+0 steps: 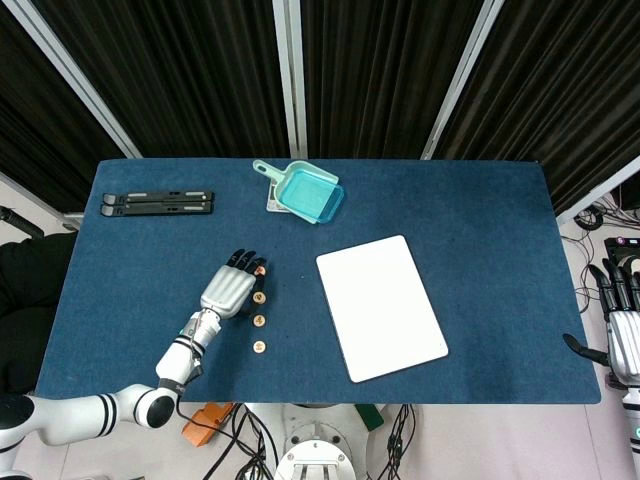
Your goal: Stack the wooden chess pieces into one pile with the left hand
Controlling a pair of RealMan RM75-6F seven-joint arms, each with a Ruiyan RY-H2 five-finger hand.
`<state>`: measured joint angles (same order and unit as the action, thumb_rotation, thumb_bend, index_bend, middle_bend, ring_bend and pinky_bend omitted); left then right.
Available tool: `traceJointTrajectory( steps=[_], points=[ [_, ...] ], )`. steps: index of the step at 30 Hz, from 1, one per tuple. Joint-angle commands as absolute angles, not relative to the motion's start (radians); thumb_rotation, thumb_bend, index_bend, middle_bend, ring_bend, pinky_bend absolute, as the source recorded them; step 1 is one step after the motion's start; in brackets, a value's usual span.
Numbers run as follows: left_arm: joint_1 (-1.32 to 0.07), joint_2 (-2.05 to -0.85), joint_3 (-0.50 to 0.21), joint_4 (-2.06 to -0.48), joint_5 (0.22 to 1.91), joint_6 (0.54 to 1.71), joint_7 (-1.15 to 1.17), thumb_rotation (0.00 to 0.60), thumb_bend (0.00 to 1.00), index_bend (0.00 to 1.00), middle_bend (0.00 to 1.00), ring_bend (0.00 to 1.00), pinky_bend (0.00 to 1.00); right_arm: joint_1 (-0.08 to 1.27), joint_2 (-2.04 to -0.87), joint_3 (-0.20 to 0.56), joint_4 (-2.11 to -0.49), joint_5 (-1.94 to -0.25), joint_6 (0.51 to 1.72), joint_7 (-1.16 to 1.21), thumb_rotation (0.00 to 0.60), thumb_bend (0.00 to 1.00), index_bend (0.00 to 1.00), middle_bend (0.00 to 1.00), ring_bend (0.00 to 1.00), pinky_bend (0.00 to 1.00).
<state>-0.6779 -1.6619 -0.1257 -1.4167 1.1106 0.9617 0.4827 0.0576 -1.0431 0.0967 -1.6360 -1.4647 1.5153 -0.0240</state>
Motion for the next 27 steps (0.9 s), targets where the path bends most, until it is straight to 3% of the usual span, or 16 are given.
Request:
traceJointTrajectory(
  steps=[1, 16, 21, 27],
  points=[
    [-0.679, -1.663, -0.124, -1.415, 1.107, 0.962, 0.484, 0.6, 0.33, 0.44, 0.1, 0.0, 0.0, 0.057, -1.043, 0.097, -1.636, -1.464, 1.515, -0.024, 0.6, 0.19, 0.0, 0.05, 0.0, 0.04],
    [-0.678, -1.635, -0.119, -1.457, 1.106, 0.975, 0.469, 0.6, 0.33, 0.39, 0.08, 0.0, 0.0, 0.057, -1.042, 0.099, -1.637, -1.463, 1.515, -0.022, 0.6, 0.19, 0.0, 0.04, 0.0, 0.04],
    [-0.686, -1.587, -0.17, -1.505, 1.087, 0.979, 0.421, 0.6, 0.32, 0.39, 0.08, 0.0, 0.0, 0.057, -1.04, 0.099, -1.641, -1.466, 1.517, -0.027, 0.6, 0.19, 0.0, 0.04, 0.0, 0.04],
    [-0.748, -1.59, -0.239, -1.44, 0.969, 0.921, 0.449, 0.6, 0.31, 0.39, 0.08, 0.0, 0.0, 0.055, -1.037, 0.099, -1.648, -1.466, 1.52, -0.036, 0.6, 0.19, 0.0, 0.04, 0.0, 0.04]
  ],
)
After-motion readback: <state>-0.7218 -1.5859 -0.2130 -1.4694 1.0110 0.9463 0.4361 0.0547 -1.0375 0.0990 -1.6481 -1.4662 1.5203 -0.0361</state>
